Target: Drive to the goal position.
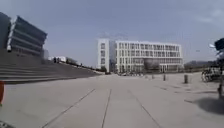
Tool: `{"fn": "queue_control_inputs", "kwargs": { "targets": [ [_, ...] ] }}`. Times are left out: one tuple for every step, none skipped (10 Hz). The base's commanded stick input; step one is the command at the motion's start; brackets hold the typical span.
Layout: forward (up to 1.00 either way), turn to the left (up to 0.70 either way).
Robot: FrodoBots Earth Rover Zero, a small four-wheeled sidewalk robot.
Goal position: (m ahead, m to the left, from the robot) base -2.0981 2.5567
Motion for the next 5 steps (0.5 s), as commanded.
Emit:
{"fn": "queue_control_inputs", "kwargs": {
  "targets": [
    [0.7,-0.01],
    [0.7,-0.01],
    [0.7,-0.01],
    [0.7,-0.01],
    [0.7,-0.01]
  ]
}}
